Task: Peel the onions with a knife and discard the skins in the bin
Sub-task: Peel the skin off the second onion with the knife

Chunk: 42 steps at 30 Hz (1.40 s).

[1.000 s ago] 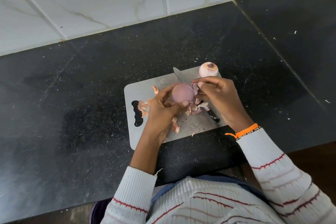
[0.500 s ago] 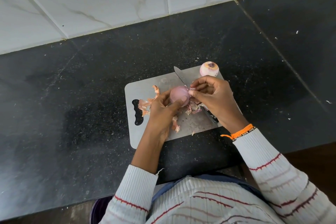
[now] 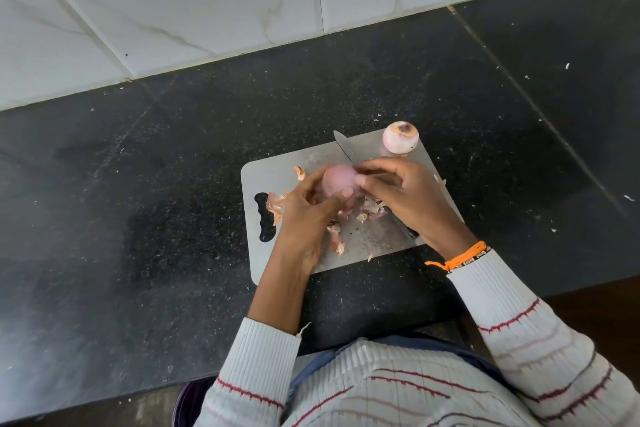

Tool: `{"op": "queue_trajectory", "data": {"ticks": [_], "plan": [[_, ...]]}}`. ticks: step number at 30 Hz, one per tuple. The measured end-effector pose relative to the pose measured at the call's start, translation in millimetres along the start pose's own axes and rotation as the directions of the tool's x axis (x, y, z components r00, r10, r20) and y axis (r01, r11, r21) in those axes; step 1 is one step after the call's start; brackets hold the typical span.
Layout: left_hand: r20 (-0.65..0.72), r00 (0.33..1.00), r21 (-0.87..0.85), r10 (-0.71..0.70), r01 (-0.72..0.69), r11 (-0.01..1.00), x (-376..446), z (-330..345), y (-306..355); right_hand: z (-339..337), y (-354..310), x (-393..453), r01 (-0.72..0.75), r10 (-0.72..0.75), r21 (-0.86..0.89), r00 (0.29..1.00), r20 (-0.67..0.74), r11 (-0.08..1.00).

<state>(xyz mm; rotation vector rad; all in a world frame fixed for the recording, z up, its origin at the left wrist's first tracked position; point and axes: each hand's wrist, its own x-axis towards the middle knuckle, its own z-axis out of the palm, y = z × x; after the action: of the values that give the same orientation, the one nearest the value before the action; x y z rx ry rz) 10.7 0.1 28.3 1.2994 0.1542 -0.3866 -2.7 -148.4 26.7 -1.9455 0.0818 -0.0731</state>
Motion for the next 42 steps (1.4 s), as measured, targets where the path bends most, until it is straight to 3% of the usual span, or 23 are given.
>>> {"op": "queue_trajectory", "data": {"ticks": [8,16,35,37,39,42], "plan": [[0.051,0.998,0.008,-0.031,0.03,1.0,-2.5,-0.6,2.5,-8.3,-0.3,-1.3,-0.038,0.038,0.027,0.999,0.005,0.999],[0.094,0.996,0.12,0.005,-0.017,0.993,-2.0,-3.0,3.1,-8.8,-7.8,-4.0,-0.001,-0.001,-0.128,1.0,-0.012,0.992],[0.094,0.991,-0.011,-0.098,0.1,0.995,5.2,-0.9,-11.1,-8.8,2.2,0.8,-0.066,0.052,-0.178,0.995,-0.08,0.982],[0.113,0.987,-0.051,-0.113,0.119,0.992,6.1,-0.9,-9.8,-8.8,4.4,2.4,-0.099,0.09,-0.091,0.991,-0.102,0.991],[0.136,0.982,-0.122,-0.131,0.148,0.981,6.8,-2.2,-8.9,-7.7,5.0,3.2,-0.166,0.184,0.155,0.977,-0.104,0.974],[0.184,0.975,-0.251,-0.126,0.171,0.953,5.9,-3.3,-7.6,-5.8,5.6,3.8,-0.274,0.332,0.477,0.942,-0.039,0.835]]}}
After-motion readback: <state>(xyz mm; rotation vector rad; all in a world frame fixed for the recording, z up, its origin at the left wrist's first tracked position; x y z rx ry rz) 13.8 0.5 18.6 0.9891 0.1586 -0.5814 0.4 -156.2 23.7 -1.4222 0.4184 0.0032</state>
